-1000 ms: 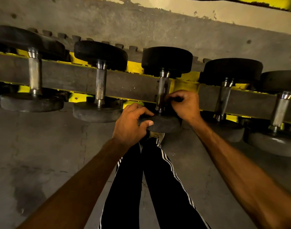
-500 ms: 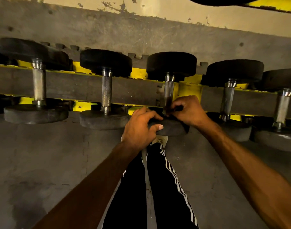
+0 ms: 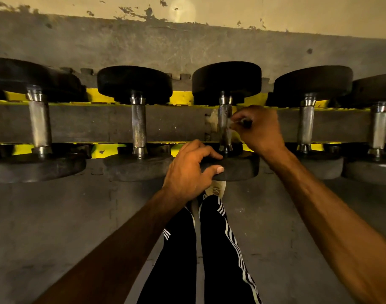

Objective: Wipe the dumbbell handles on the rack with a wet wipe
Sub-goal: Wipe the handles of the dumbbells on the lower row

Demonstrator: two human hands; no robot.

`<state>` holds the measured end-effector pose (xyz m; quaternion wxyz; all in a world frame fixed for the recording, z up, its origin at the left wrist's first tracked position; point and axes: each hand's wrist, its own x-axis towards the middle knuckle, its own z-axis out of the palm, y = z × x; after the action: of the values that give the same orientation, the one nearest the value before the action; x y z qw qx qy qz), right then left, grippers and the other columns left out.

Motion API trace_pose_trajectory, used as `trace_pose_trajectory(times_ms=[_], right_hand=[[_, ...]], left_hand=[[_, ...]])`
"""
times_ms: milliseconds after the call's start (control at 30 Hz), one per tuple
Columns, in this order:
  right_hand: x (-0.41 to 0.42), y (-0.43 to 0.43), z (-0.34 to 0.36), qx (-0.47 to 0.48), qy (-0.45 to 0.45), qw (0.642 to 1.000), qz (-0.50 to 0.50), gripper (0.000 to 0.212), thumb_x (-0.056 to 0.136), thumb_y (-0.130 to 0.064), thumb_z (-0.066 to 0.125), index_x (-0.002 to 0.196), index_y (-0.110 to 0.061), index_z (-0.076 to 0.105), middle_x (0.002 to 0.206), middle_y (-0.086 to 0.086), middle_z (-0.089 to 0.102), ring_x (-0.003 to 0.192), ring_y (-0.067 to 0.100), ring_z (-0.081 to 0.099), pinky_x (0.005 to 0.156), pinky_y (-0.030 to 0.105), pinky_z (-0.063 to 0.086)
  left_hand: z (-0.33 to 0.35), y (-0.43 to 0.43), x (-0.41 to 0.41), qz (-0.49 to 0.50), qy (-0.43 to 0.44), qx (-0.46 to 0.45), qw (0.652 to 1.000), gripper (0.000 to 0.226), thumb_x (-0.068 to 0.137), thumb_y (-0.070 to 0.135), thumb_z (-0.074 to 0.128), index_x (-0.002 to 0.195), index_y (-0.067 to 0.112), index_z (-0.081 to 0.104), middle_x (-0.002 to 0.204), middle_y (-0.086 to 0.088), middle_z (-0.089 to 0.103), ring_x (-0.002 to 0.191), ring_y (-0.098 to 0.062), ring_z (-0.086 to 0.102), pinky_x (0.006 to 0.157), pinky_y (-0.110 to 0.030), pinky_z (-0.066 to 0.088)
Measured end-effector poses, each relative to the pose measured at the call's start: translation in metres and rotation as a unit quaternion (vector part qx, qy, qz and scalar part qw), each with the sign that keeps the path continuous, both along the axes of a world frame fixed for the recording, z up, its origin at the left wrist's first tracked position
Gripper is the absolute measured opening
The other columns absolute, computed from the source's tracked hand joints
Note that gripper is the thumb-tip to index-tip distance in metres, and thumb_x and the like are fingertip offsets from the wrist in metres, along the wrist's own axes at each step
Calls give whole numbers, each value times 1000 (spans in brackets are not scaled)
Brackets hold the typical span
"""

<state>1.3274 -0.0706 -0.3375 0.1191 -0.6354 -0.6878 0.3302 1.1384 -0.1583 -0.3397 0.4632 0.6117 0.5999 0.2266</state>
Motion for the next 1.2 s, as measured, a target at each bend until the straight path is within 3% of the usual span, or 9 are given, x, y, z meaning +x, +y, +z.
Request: trace_pose_trajectory(times_ms=[67,200,400,567,767,900,1000,1100,1200], right_hand=[[4,-6,-2,-16,41,998,-35,12,83,-10,77,90,-20,75,86,-11,68,80,-5,63,76,11,52],[3,-12,0,-153,18,988,30,15,76,-8,82,84,-19,76,87,-7,73,82,3,68,80,28,58],[-18,-3,-14,85,51,984,-149,9,83,-13,76,91,-17,75,88,-4,73,80,2,65,74,12,52],[2,-22,-2,-153,13,980,-129,13,82,-8,77,94,-15,76,92,0,74,84,9,68,77,28,57],[-2,-1,-23,-107,117,956,-246,23,86,-4,72,93,-26,69,101,-4,70,100,15,67,85,45,59],[13,-15,-21,-200,83,962,-166,35,84,10,66,77,-24,66,88,-4,69,85,10,67,80,34,59],[17,-10,-17,-230,52,964,-124,33,80,11,70,84,-21,66,89,-2,69,86,11,68,71,26,56],[7,4,-21,-136,155,949,-238,27,79,3,76,95,-16,66,89,-6,68,78,-1,66,67,22,57],[1,0,-21,-64,154,961,-221,23,81,-5,78,97,-18,70,94,-3,69,85,4,66,76,24,56]], left_hand=[[0,0,0,0,-3,-1,1000,25,76,25,85,98,25,75,95,6,58,97,-8,51,84,-20,39],[-2,2,-1,-10,-6,-4,1000,24,75,30,82,97,27,74,96,8,57,97,-11,53,85,-28,43],[-3,4,-3,-22,-13,-11,1000,24,75,32,81,98,27,74,98,6,60,100,-13,55,87,-33,47],[-4,6,-3,-23,-14,-17,1000,25,74,32,83,96,28,74,97,8,60,98,-13,56,87,-38,49],[-6,4,-4,-26,-9,-9,1000,25,75,31,82,98,28,74,97,7,59,99,-10,53,86,-29,45],[-6,5,-4,-25,-7,-4,1000,25,74,34,80,97,28,74,96,9,58,97,-8,52,84,-25,42],[-5,4,-2,-16,-4,-7,1000,25,73,34,80,96,28,74,94,10,57,96,-7,52,84,-25,42],[-4,5,-2,-21,-6,-19,1000,25,73,34,79,97,29,74,96,8,59,97,-9,53,85,-29,45],[-3,7,-3,-24,-8,-28,999,25,73,33,80,97,30,73,98,8,60,98,-8,53,86,-30,46]])
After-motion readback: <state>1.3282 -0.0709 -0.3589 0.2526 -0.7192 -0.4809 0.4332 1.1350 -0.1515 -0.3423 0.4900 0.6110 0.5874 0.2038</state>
